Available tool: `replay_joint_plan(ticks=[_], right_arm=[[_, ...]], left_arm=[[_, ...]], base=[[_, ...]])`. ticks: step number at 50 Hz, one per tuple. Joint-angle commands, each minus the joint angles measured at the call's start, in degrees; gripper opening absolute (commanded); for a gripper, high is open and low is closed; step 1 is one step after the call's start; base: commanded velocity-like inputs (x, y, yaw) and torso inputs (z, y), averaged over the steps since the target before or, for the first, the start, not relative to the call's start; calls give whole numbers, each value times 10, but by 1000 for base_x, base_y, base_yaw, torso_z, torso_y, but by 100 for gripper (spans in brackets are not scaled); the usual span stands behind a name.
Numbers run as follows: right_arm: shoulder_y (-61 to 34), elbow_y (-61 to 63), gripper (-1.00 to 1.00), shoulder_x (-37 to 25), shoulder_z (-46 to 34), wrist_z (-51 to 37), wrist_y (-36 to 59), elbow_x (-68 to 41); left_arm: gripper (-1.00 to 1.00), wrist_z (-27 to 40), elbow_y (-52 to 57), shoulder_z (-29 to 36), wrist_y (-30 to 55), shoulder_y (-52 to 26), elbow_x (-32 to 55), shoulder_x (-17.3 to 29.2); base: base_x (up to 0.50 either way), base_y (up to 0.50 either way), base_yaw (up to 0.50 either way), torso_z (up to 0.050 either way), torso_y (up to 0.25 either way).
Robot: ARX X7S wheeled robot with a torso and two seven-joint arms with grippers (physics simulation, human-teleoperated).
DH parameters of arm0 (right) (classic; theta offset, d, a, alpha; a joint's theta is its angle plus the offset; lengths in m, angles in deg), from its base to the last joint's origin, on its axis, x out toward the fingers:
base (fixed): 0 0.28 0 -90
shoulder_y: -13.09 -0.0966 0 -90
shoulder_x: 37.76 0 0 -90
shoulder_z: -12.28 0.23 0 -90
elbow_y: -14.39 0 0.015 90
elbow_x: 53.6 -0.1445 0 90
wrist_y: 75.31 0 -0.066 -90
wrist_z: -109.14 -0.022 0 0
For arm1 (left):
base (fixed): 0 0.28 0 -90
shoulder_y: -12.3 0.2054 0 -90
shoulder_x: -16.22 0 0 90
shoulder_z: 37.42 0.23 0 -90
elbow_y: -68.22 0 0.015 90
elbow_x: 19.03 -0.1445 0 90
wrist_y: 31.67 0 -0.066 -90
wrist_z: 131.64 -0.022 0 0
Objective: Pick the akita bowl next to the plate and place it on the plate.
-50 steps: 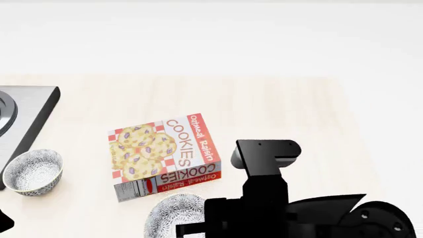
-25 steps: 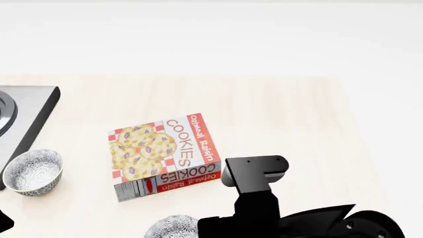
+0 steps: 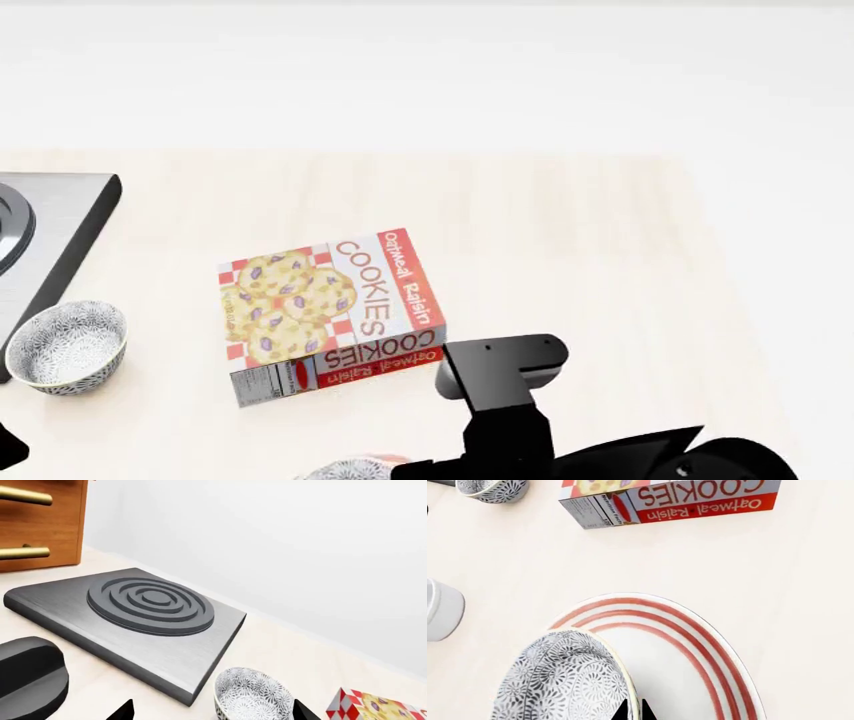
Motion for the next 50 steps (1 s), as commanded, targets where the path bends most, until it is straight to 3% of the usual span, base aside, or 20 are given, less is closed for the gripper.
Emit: replay_joint_plan(ticks=[1, 38, 39, 50], right_arm=[[-2, 1, -100, -6, -16, 17, -11, 12], [11, 6, -100, -23, -72, 68, -54, 72], [9, -1, 100, -22, -68, 64, -49, 64], [5, 65, 100, -42, -36, 22, -37, 14]], left_arm=[[100, 2, 0, 1, -1, 0, 1, 1], [100, 4, -3, 5, -4, 0, 3, 3], [100, 4, -4, 5, -4, -1, 3, 3], [100, 8, 2, 6, -1, 1, 5, 5]], base=[[0, 0, 0, 0, 0], [0, 0, 0, 0, 0], [0, 0, 0, 0, 0], [0, 0, 0, 0, 0]])
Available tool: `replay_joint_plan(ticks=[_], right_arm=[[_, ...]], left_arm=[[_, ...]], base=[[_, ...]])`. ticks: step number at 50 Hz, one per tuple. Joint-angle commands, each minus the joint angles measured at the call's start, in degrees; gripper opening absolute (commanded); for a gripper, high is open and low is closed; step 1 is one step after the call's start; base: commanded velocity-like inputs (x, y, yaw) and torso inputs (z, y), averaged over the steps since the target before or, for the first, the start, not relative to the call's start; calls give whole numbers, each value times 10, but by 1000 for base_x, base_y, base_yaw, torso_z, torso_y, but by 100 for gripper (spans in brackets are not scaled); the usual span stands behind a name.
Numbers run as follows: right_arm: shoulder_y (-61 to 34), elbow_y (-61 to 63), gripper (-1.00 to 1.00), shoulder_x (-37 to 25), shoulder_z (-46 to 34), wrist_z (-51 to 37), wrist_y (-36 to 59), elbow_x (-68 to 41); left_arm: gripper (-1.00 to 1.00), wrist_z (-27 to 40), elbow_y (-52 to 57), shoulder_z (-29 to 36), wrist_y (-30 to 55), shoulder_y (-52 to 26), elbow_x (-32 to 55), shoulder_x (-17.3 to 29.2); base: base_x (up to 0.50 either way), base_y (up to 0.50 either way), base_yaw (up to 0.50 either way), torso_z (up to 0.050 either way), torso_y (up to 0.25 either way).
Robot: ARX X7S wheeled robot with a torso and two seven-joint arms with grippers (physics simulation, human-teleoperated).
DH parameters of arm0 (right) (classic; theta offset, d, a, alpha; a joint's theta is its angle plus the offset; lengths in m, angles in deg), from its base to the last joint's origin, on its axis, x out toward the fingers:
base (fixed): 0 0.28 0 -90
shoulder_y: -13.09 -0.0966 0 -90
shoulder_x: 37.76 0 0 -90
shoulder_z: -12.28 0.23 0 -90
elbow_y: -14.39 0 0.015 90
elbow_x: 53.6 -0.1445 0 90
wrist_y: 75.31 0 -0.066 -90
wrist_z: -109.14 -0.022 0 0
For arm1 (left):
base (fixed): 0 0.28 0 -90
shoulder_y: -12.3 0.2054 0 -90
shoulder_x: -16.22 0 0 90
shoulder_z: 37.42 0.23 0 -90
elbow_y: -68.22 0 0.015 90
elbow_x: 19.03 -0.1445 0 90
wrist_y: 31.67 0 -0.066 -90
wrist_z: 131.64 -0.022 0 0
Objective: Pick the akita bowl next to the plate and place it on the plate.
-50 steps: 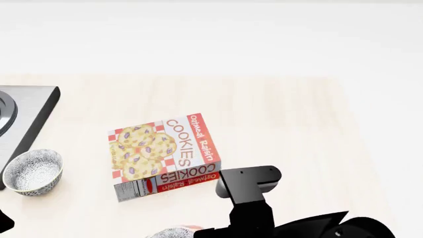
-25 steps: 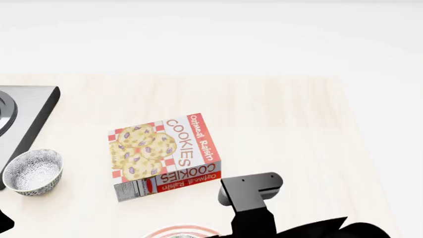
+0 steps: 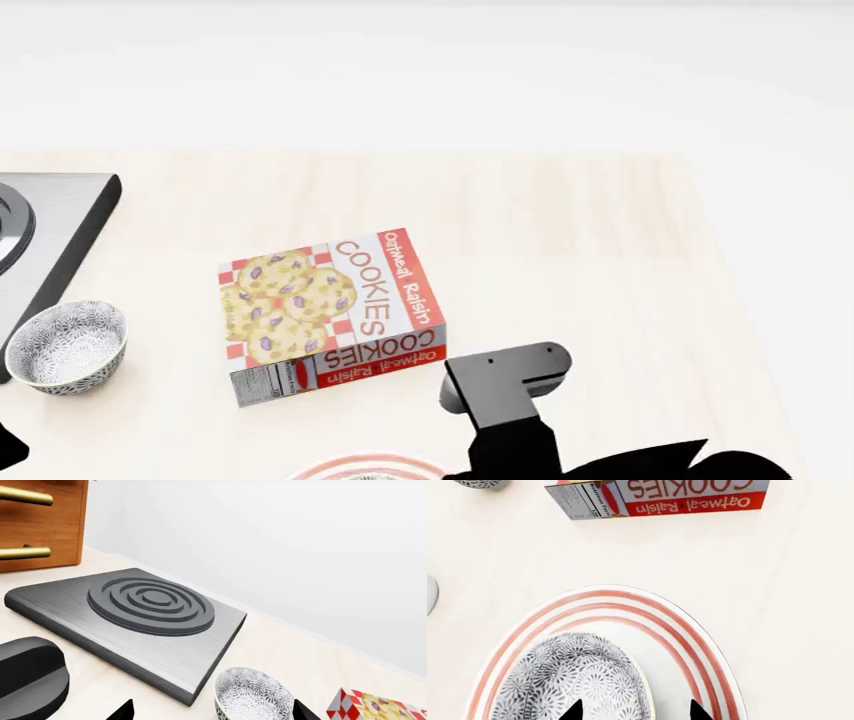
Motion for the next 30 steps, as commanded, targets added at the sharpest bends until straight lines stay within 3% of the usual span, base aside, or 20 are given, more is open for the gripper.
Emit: replay_joint_plan(ticks=[1, 25, 30], right_arm=[[-3, 48, 100, -15, 22, -30, 4, -34], [-14, 167, 100, -52, 47, -112, -24, -21], [16, 231, 100, -70, 43, -115, -72, 42]], left_arm=[[100, 2, 1, 1, 0, 0, 1, 1], [100, 5, 2, 4, 1, 1, 3, 3], [100, 6, 4, 5, 2, 1, 3, 4]], base=[[0, 0, 0, 0, 0], [0, 0, 0, 0, 0], [0, 0, 0, 0, 0]])
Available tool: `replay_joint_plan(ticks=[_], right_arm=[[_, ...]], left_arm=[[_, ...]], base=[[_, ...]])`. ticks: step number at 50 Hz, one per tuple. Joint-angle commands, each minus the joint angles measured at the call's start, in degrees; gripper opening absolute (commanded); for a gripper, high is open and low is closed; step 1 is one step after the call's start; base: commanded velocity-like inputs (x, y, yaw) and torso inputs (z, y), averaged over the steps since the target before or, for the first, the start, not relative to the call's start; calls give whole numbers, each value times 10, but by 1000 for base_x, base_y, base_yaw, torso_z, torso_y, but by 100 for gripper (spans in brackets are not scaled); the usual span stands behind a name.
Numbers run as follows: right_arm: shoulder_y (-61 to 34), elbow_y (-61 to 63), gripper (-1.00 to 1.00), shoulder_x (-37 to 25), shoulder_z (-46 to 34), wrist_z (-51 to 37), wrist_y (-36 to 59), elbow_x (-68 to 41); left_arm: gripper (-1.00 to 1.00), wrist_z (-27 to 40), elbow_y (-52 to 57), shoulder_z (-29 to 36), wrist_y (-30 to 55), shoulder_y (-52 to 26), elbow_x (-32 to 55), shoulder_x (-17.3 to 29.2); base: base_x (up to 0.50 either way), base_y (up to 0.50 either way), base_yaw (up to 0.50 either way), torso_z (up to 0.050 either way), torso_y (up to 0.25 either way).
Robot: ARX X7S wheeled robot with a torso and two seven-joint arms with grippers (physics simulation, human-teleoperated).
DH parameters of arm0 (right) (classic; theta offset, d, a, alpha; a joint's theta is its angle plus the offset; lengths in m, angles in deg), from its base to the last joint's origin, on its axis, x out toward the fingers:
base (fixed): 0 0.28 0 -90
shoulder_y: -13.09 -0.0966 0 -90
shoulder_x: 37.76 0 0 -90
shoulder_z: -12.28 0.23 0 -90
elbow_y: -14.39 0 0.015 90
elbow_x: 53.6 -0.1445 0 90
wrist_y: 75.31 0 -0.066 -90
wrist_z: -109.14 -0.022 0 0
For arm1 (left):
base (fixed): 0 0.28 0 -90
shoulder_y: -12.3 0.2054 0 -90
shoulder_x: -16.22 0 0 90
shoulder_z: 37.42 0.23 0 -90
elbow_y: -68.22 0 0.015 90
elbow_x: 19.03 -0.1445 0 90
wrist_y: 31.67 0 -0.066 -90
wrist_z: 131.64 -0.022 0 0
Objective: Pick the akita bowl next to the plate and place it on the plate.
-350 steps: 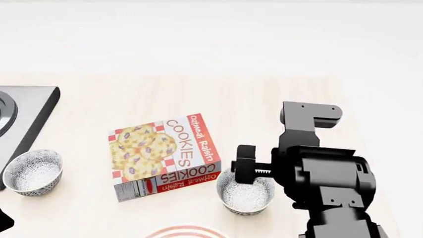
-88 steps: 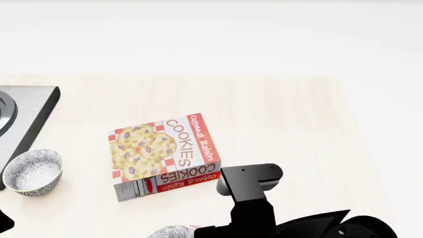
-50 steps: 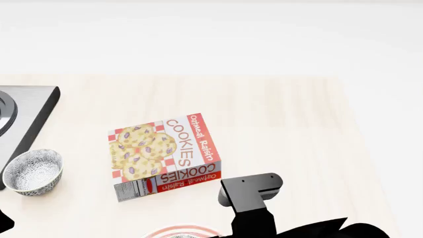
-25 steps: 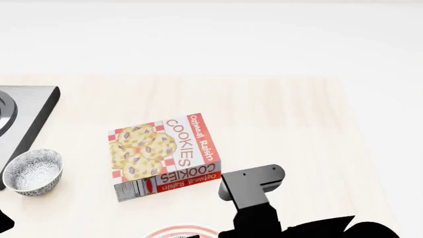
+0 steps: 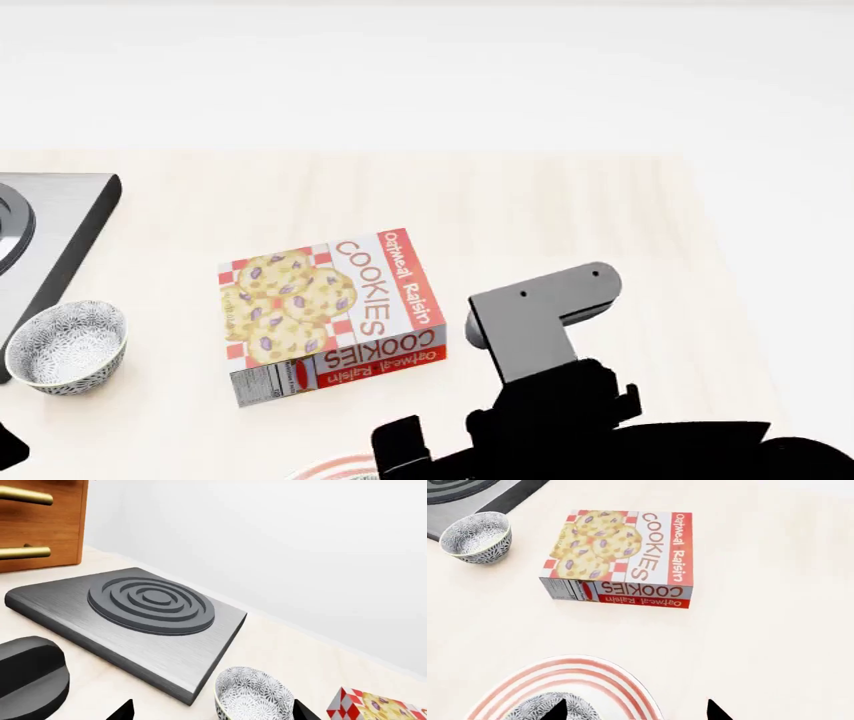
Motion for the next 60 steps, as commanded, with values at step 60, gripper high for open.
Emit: replay_joint_plan(ticks=[60], right_arm=[[353, 206, 100, -118, 70, -196, -372, 376]], left_arm=[[100, 12, 5, 5, 2, 0, 8, 6]], base=[[0, 0, 0, 0, 0]])
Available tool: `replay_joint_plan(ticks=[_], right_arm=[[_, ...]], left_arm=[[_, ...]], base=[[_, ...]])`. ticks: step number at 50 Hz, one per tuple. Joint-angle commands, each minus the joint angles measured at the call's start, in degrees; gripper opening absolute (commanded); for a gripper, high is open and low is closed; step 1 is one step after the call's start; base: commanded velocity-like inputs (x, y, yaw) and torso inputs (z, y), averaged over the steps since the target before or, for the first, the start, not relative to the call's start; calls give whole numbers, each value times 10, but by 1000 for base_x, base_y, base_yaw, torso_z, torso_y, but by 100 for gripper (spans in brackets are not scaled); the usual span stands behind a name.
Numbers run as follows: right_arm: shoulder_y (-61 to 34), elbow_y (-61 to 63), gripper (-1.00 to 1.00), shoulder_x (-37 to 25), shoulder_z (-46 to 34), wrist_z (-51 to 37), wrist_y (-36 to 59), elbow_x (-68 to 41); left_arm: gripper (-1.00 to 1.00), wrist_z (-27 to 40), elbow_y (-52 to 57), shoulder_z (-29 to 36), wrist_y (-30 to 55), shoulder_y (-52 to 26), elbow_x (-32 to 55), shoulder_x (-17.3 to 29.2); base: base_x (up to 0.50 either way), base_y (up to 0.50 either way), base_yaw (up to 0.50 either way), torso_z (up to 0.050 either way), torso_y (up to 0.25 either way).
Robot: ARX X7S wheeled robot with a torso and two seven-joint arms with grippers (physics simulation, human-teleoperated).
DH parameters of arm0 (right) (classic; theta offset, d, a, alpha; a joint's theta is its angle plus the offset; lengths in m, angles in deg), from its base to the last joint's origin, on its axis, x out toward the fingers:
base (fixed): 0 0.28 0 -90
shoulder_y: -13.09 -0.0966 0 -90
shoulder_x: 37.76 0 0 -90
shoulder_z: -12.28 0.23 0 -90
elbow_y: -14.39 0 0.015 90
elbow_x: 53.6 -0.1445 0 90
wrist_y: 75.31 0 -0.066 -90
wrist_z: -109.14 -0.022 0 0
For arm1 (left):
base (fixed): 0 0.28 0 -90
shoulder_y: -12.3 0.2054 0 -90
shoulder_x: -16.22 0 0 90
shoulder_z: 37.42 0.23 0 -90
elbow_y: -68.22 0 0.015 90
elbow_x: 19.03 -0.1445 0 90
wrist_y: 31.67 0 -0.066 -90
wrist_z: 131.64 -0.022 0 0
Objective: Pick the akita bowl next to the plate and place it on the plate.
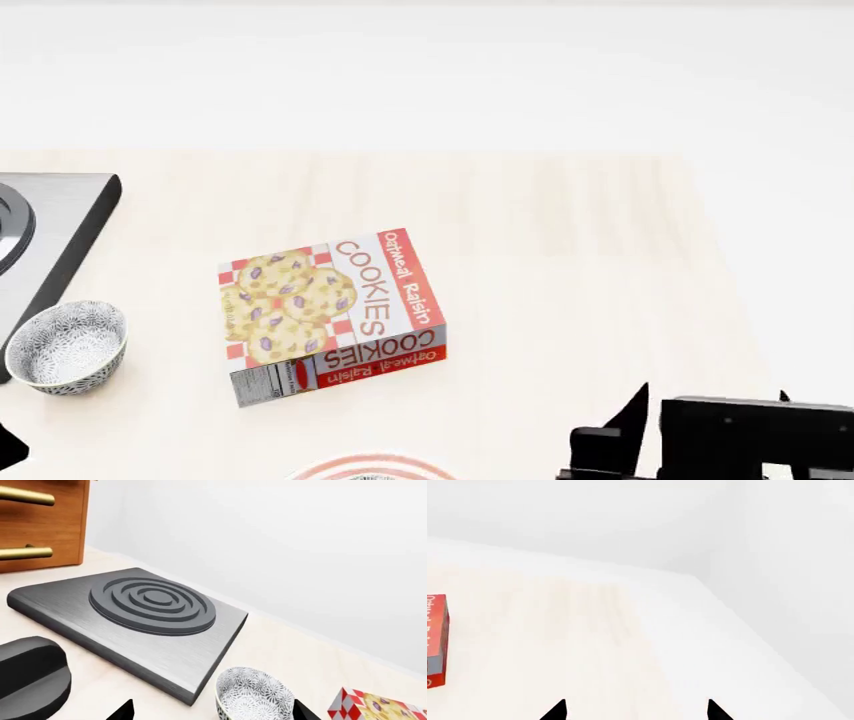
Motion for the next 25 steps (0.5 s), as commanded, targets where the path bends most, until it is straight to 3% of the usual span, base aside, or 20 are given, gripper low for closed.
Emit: replay_joint_plan(ticks=[1, 25], right_arm=[[62, 16, 100, -20, 33, -15, -65, 31], [137, 66, 100, -64, 96, -50, -99, 29]], left_arm=[[100, 4, 4, 1, 3, 0, 3, 2], [100, 3, 6, 4, 1, 1, 3, 5]], base=[[0, 0, 0, 0, 0], [0, 0, 0, 0, 0]])
